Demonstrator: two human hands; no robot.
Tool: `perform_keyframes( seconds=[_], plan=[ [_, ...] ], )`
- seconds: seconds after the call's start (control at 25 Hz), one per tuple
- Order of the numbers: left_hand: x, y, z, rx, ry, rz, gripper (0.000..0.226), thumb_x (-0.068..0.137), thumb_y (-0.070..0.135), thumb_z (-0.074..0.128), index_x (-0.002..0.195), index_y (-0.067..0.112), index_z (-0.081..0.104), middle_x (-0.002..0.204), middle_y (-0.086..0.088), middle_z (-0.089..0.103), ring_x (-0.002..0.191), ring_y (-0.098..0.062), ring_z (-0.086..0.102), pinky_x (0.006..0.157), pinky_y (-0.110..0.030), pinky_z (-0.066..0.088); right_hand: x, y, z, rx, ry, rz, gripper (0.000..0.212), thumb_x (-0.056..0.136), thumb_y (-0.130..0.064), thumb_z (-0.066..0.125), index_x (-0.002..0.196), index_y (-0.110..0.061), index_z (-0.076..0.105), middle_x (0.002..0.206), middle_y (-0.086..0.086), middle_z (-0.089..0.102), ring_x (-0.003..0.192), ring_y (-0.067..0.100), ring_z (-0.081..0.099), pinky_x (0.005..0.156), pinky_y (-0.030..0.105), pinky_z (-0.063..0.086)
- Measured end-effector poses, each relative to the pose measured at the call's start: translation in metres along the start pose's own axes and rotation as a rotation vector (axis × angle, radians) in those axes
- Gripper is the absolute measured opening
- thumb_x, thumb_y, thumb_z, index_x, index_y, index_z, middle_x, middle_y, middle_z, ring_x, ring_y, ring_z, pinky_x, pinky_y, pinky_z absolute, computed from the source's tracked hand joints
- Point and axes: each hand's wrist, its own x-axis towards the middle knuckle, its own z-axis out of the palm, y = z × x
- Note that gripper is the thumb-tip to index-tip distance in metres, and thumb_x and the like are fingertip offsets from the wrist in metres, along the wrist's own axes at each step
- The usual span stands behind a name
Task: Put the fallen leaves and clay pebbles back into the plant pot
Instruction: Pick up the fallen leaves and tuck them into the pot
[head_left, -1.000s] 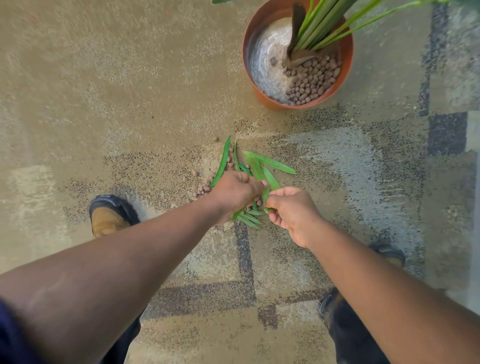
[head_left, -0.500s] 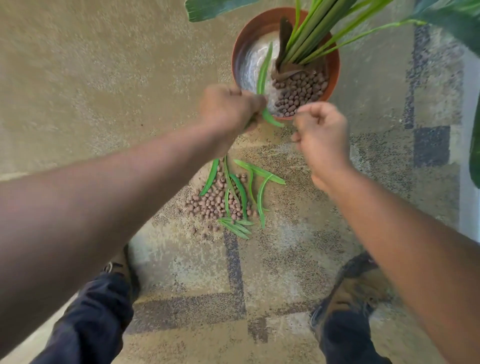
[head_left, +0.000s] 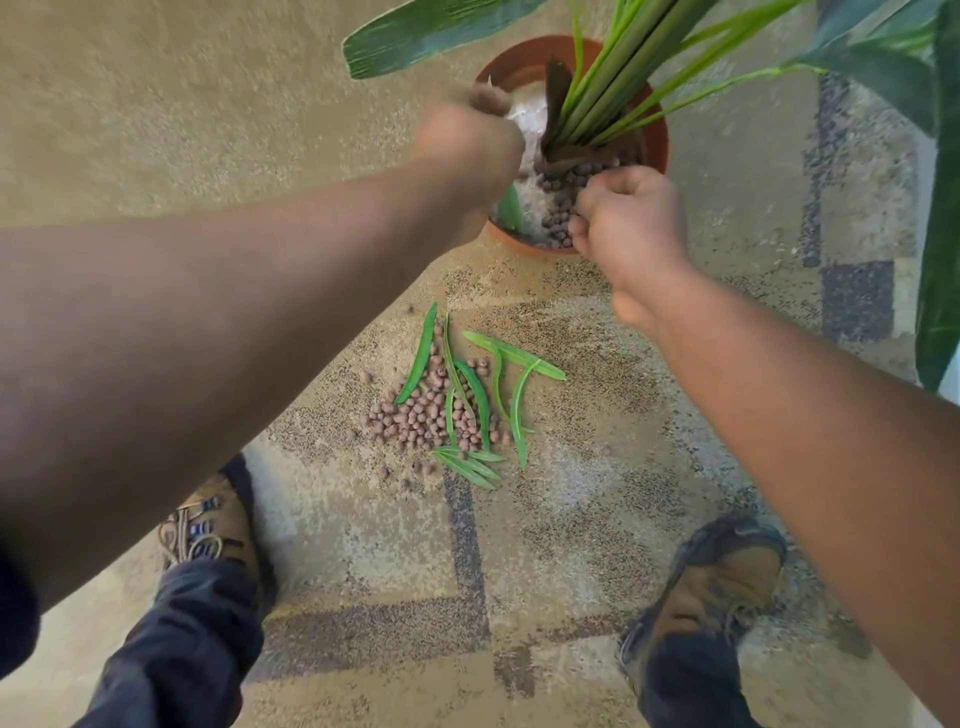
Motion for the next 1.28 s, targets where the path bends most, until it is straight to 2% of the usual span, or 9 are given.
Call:
perform_keyframes(
  seconds=[0.2, 0.36, 0.52, 0.72, 0.84, 0.92, 1.04, 1.16, 1.28],
  plan=[
    [0.003, -0.001, -0.01, -0.092, -0.065, 0.08, 0.042, 0.09, -0.018, 0.049, 0.112, 0.016, 0.057, 0.118, -0.007, 0.063, 0.108, -0.021, 0.066, 0.087, -0.039, 0.062, -0.003, 0.003, -0.002, -0.022, 0.055, -0.013, 0.027, 0.09, -0.009, 0.064, 0.115, -0.018, 0.068, 0.107, -0.002, 0.07, 0.103, 0.018, 0.069, 0.096, 0.043, 0.06],
    [-0.019, -0.031, -0.028, 0.488, -0.082, 0.444, 0.05, 0.091, -0.016, 0.047, 0.128, 0.015, 0.057, 0.132, -0.004, 0.063, 0.122, -0.017, 0.06, 0.106, -0.028, 0.051, -0.016, 0.016, -0.003, -0.163, 0.056, -0.133, 0.018, 0.095, -0.005, 0.065, 0.107, -0.018, 0.069, 0.09, -0.012, 0.063, 0.081, 0.002, 0.061, 0.083, 0.024, 0.057],
    [-0.019, -0.061, -0.037, 1.142, -0.253, 0.697, 0.055, 0.098, 0.008, 0.054, 0.15, 0.016, 0.042, 0.161, -0.007, 0.038, 0.156, -0.028, 0.018, 0.125, -0.052, 0.016, -0.03, 0.044, 0.002, -0.271, -0.043, -0.148, 0.022, 0.094, -0.001, 0.065, 0.092, -0.023, 0.066, 0.086, -0.008, 0.064, 0.073, 0.006, 0.059, 0.07, 0.025, 0.057],
    [-0.021, -0.097, -0.055, 1.288, -0.323, 0.786, 0.081, 0.097, 0.012, 0.054, 0.162, 0.02, 0.006, 0.171, -0.006, -0.007, 0.156, -0.03, -0.014, 0.124, -0.05, 0.001, -0.035, 0.106, 0.013, -0.671, -0.268, -0.105, 0.019, 0.097, -0.009, 0.066, 0.112, -0.019, 0.069, 0.131, 0.001, 0.066, 0.073, 0.009, 0.062, 0.072, 0.031, 0.057],
    [-0.036, -0.137, -0.064, 1.191, -0.263, 0.628, 0.085, 0.089, 0.002, 0.058, 0.157, 0.03, 0.015, 0.169, -0.006, -0.003, 0.156, -0.037, -0.004, 0.123, -0.056, 0.002, -0.035, 0.137, 0.018, -0.861, -0.327, -0.065, 0.037, 0.096, -0.01, 0.069, 0.131, -0.02, 0.063, 0.153, 0.01, 0.05, 0.118, 0.027, 0.065, 0.108, 0.039, 0.052],
    [-0.043, -0.16, -0.068, 1.083, -0.242, 0.31, 0.068, 0.087, 0.004, 0.063, 0.145, 0.028, 0.038, 0.163, -0.008, 0.015, 0.15, -0.04, 0.018, 0.123, -0.06, 0.018, -0.036, 0.152, 0.018, -0.928, -0.355, -0.022, 0.037, 0.096, -0.008, 0.068, 0.132, -0.017, 0.063, 0.149, 0.012, 0.048, 0.13, 0.032, 0.056, 0.109, 0.034, 0.044],
    [-0.045, -0.182, -0.071, 1.083, -0.444, -0.049, 0.06, 0.088, 0.01, 0.071, 0.144, 0.022, 0.052, 0.154, -0.01, 0.028, 0.136, -0.037, 0.043, 0.114, -0.05, 0.04, -0.036, 0.164, 0.018, -0.936, -0.335, 0.012, 0.02, 0.097, -0.002, 0.064, 0.117, -0.006, 0.068, 0.135, 0.01, 0.046, 0.109, 0.023, 0.057, 0.092, 0.025, 0.046],
    [-0.049, -0.193, -0.069, 1.1, -0.549, -0.095, 0.066, 0.09, 0.006, 0.069, 0.15, 0.023, 0.046, 0.154, -0.012, 0.027, 0.127, -0.038, 0.052, 0.099, -0.033, 0.052, -0.036, 0.169, 0.023, -0.896, -0.294, 0.003, 0.009, 0.099, -0.004, 0.064, 0.101, -0.004, 0.073, 0.123, 0.007, 0.058, 0.095, 0.019, 0.059, 0.092, 0.027, 0.053],
    [-0.051, -0.19, -0.063, 1.084, -0.544, -0.075, 0.071, 0.091, -0.001, 0.065, 0.154, 0.02, 0.04, 0.151, -0.012, 0.029, 0.122, -0.033, 0.055, 0.094, -0.028, 0.054, -0.044, 0.168, 0.02, -0.817, -0.272, 0.004, 0.012, 0.099, -0.011, 0.066, 0.091, -0.012, 0.074, 0.101, 0.004, 0.073, 0.077, 0.019, 0.071, 0.068, 0.034, 0.063]
  ],
)
